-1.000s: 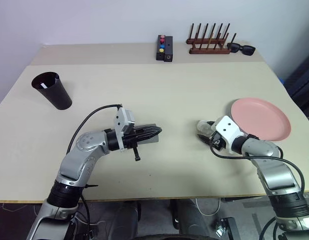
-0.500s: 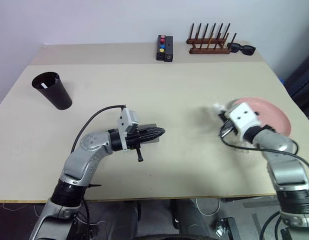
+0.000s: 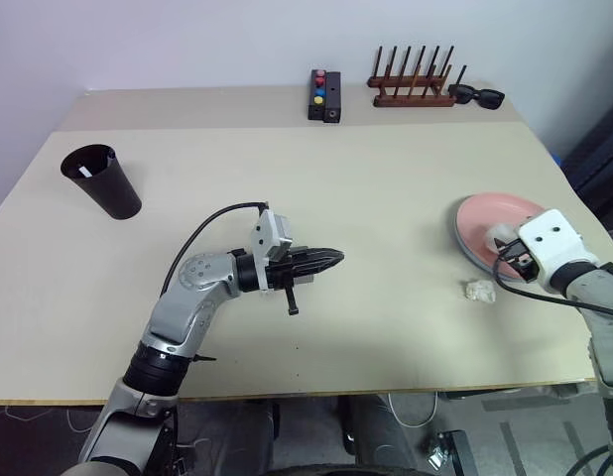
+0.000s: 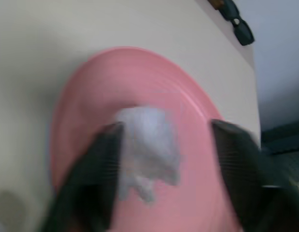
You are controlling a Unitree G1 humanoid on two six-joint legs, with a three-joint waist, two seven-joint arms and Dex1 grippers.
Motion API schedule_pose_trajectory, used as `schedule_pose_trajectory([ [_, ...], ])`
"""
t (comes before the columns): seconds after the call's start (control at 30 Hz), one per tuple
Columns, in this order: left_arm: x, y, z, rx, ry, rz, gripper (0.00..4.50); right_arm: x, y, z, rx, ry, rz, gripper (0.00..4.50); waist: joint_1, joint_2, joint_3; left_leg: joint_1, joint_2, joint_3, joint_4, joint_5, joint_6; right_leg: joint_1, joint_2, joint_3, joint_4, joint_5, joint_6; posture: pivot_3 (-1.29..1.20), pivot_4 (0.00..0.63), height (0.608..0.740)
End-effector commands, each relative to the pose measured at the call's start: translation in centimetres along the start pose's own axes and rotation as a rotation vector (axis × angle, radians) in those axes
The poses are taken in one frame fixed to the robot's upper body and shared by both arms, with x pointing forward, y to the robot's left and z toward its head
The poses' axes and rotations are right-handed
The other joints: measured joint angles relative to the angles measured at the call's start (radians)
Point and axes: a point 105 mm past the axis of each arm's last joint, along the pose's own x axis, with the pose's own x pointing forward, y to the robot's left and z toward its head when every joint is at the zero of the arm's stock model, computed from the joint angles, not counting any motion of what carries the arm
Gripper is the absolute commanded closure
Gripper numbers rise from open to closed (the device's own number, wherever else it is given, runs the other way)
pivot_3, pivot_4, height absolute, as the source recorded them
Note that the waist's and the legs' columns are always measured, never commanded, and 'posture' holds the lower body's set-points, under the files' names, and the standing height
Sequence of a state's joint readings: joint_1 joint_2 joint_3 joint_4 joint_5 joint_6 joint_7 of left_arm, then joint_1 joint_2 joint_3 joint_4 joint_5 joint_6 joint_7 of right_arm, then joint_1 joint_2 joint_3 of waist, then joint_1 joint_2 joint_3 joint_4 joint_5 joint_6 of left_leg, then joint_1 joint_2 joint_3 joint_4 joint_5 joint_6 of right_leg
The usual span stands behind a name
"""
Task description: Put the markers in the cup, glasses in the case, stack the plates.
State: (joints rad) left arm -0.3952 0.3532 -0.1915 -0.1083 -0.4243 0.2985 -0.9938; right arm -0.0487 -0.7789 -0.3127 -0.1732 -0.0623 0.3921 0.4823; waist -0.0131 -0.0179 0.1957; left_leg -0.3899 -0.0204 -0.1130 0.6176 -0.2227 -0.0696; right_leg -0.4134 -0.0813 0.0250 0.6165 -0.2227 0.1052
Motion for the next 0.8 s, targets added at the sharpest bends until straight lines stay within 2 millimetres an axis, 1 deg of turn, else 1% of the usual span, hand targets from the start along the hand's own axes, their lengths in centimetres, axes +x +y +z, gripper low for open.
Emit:
schedule_pose_trajectory([
  [0.03,-0.1,-0.1,0.3,0.021,-0.016,-0.005,4.5,-1.5,-1.6,1.8,0.042,-0.109,-0.017,1.16,0.001,0.0,0.0,0.0,0.0,0.0,0.0,0.0,0.0,0.0,0.0,0.0,0.0,0.0,0.0,0.0,0.15,0.74],
  [0.07,-0.1,0.0,0.2,0.021,-0.015,-0.005,4.5,-1.9,-1.5,2.0,0.08,-0.133,0.008,1.16,0.002,0.0,0.0,0.0,0.0,0.0,0.0,0.0,0.0,0.0,0.0,0.0,0.0,0.0,0.0,0.0,0.15,0.74],
  [0.17,-0.1,0.0,0.2,0.021,-0.015,-0.007,4.5,-3.5,0.7,2.2,0.177,-0.187,0.173,1.16,0.002,0.0,0.0,0.0,0.0,0.0,0.0,0.0,0.001,0.001,0.0,0.0,0.0,0.0,0.001,0.0,0.15,0.74],
  [0.33,-0.2,-0.2,0.2,0.018,-0.013,-0.017,4.5,-5.9,5.2,0.5,0.252,-0.121,0.422,1.16,0.002,0.0,0.0,0.001,0.0,-0.001,0.0,-0.001,0.001,0.002,0.0,0.0,-0.001,-0.002,0.003,0.0,0.15,0.74],
  [0.4,-0.3,-0.3,0.3,0.017,-0.011,-0.029,4.5,-6.1,6.4,-0.3,0.252,-0.081,0.46,1.16,-0.001,0.0,0.0,0.001,0.0,-0.001,0.0,-0.001,0.001,0.002,0.0,0.0,-0.001,-0.002,0.004,0.0,0.15,0.74],
  [0.43,-0.3,-0.3,0.4,0.016,-0.01,-0.034,4.5,-6.1,6.7,-0.6,0.25,-0.068,0.464,1.16,-0.003,0.0,0.0,0.001,0.0,0.0,0.001,-0.001,0.001,0.002,0.0,0.0,-0.001,-0.002,0.004,0.0,0.15,0.74],
  [0.5,-0.3,-0.4,0.4,0.02,-0.004,-0.042,4.5,-5.5,6.9,-1.8,0.209,-0.014,0.44,1.16,-0.004,0.0,0.0,0.002,0.0,0.0,0.001,-0.001,0.001,0.002,0.0,0.0,-0.001,-0.002,0.003,0.0,0.15,0.74],
  [0.57,-0.4,-0.4,0.5,0.021,-0.001,-0.044,4.5,-5.1,7.0,-2.4,0.184,0.018,0.429,1.16,0.0,0.0,0.0,0.002,0.0,0.0,0.001,-0.001,0.001,0.002,0.0,0.0,-0.001,-0.002,0.003,0.0,0.15,0.74],
  [0.6,-0.3,-0.4,0.5,0.022,0.0,-0.043,4.5,-4.9,7.0,-2.6,0.18,0.025,0.426,1.39,0.001,0.0,0.0,0.002,0.0,0.0,0.001,-0.001,0.001,0.002,0.0,0.0,-0.001,-0.002,0.003,0.0,0.15,0.74],
  [0.67,-0.4,-0.3,0.4,0.022,0.001,-0.04,4.5,-4.7,7.1,-2.7,0.177,0.027,0.422,2.01,0.002,0.0,0.0,0.001,0.0,0.0,0.001,-0.001,0.001,0.002,0.0,0.0,-0.002,-0.002,0.003,0.0,0.15,0.74],
  [0.77,-0.5,-0.2,0.4,0.023,0.005,-0.034,4.5,-4.3,7.2,-2.6,0.172,0.017,0.416,3.51,0.002,0.0,0.0,0.001,0.0,0.0,0.001,-0.001,0.001,0.002,0.0,0.0,-0.002,-0.002,0.003,0.0,0.15,0.74],
  [0.8,-0.5,-0.2,0.4,0.023,0.006,-0.031,4.5,-4.1,7.3,-2.5,0.166,0.014,0.414,4.08,0.002,0.0,0.0,0.001,0.0,0.0,0.001,-0.001,0.001,0.002,0.0,0.0,-0.002,-0.002,0.003,0.0,0.15,0.74],
])
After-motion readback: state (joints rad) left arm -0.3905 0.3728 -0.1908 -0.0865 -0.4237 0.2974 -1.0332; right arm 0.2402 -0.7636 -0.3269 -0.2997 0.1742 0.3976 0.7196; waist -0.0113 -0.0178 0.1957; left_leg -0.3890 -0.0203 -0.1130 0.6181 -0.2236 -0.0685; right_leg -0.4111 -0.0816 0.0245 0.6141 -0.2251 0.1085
